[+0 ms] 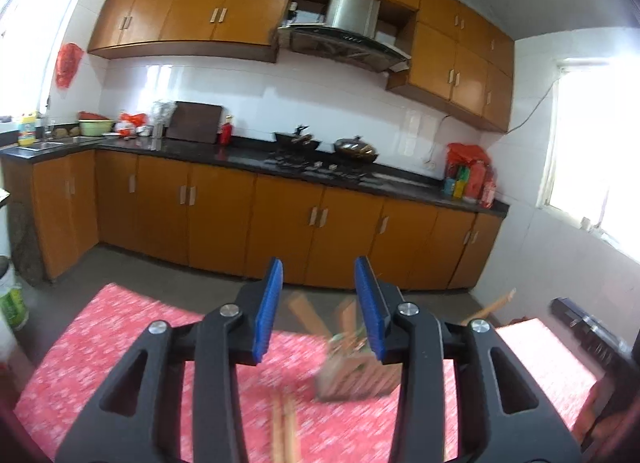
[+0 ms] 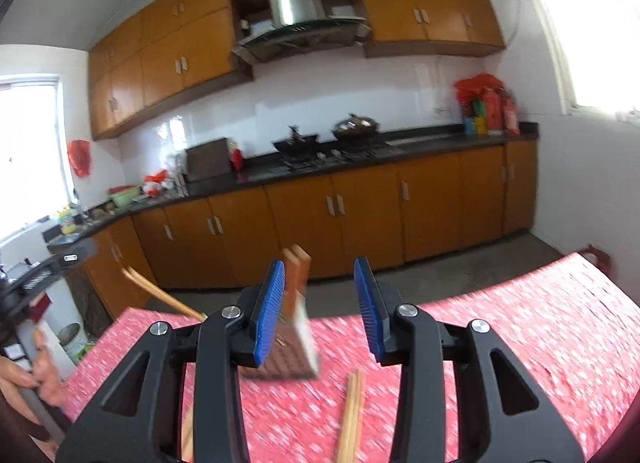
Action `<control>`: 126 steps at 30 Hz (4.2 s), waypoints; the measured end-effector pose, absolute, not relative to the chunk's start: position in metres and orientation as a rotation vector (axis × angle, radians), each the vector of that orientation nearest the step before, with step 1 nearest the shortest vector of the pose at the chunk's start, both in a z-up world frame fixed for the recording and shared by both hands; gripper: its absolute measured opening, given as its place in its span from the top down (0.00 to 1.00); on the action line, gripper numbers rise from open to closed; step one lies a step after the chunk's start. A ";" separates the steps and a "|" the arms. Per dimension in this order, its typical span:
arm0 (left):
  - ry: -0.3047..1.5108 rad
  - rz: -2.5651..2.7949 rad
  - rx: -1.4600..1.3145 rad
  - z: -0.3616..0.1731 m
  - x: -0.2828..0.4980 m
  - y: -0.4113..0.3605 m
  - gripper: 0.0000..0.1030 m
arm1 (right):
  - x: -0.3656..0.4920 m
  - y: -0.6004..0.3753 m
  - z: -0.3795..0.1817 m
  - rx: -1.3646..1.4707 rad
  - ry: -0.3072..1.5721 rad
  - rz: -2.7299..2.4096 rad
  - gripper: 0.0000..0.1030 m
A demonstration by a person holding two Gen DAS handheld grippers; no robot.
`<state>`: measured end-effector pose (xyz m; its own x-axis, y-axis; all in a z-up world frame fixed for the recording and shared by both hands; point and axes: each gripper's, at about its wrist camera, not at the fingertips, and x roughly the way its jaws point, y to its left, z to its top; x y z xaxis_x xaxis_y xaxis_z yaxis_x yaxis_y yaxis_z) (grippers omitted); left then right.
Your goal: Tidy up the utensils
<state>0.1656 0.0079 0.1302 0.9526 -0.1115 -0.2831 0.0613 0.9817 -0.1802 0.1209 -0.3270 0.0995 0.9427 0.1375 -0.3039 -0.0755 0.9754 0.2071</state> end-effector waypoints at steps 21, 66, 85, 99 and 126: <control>0.858 -0.138 -0.176 -0.066 0.141 0.039 0.71 | 0.144 -0.312 -0.093 0.148 0.917 0.152 0.92; 0.899 -0.028 -0.117 -0.086 0.176 0.074 0.91 | 0.166 -0.360 -0.095 0.131 0.859 -0.028 0.92; 0.898 -0.022 -0.102 -0.088 0.176 0.072 0.91 | 0.164 -0.362 -0.094 0.153 0.858 -0.020 0.91; 0.898 -0.022 -0.103 -0.088 0.176 0.072 0.91 | 0.164 -0.362 -0.094 0.157 0.858 -0.020 0.91; 0.899 -0.027 -0.120 -0.086 0.176 0.073 0.91 | 0.163 -0.363 -0.094 0.172 0.858 -0.014 0.91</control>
<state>0.1764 0.0732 -0.0862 0.6226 -0.0735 -0.7791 -0.0272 0.9929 -0.1154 0.1627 -0.3630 -0.0937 0.6549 0.0565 -0.7536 0.0816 0.9861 0.1448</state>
